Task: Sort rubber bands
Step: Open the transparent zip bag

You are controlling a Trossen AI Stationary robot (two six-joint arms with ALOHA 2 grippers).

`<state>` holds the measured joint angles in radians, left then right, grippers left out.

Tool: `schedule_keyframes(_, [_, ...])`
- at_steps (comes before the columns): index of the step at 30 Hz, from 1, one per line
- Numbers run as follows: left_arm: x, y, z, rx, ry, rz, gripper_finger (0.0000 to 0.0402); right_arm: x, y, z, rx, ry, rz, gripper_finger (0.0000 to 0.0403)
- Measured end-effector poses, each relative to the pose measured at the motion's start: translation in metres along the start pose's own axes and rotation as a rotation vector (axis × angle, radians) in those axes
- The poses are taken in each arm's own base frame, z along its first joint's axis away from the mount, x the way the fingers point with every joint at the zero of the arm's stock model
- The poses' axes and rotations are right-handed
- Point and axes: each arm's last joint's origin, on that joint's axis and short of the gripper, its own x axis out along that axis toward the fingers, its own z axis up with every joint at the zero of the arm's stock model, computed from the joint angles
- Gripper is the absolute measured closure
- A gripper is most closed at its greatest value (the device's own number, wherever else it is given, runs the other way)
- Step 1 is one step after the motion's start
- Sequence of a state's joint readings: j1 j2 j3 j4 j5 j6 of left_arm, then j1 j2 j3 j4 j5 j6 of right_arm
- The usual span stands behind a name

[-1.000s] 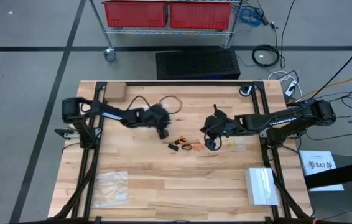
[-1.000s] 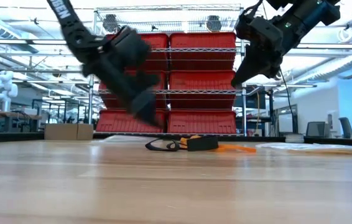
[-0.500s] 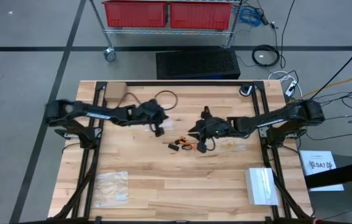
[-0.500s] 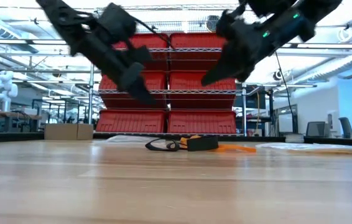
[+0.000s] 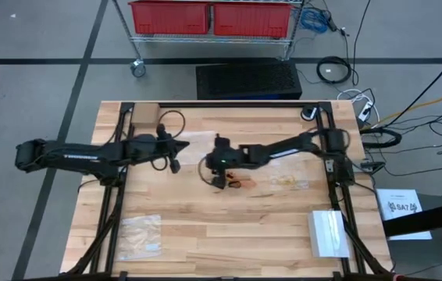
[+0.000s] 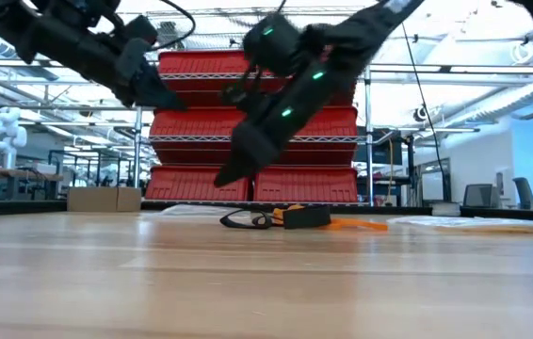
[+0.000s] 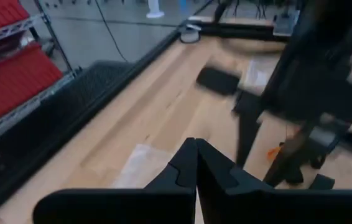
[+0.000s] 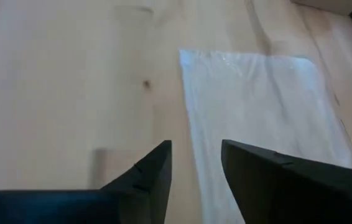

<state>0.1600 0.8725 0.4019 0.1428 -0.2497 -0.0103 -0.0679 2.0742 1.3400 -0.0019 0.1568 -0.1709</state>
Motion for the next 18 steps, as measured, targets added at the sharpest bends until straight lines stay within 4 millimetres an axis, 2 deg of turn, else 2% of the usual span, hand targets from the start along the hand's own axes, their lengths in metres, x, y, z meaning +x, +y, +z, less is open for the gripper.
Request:
schedule_keyframes(7, [-0.009,0.002,0.002,0.039,-0.016,0.002,0.0399,0.041,-0.001,0.005,-0.086,0.088,-0.019,0.0272])
schedule_keyframes(13, [-0.009,0.002,0.003,0.038,-0.022,0.003,0.04,0.055,0.001,0.004,-0.114,0.125,-0.025,0.0278])
schedule_keyframes(15, [-0.009,0.002,0.003,0.039,-0.025,0.003,0.04,0.057,-0.001,0.004,-0.101,0.136,-0.029,0.0296])
schedule_keyframes(18, [-0.009,0.003,0.005,0.044,-0.037,0.004,0.04,0.057,-0.008,0.004,-0.073,0.146,-0.009,0.0353])
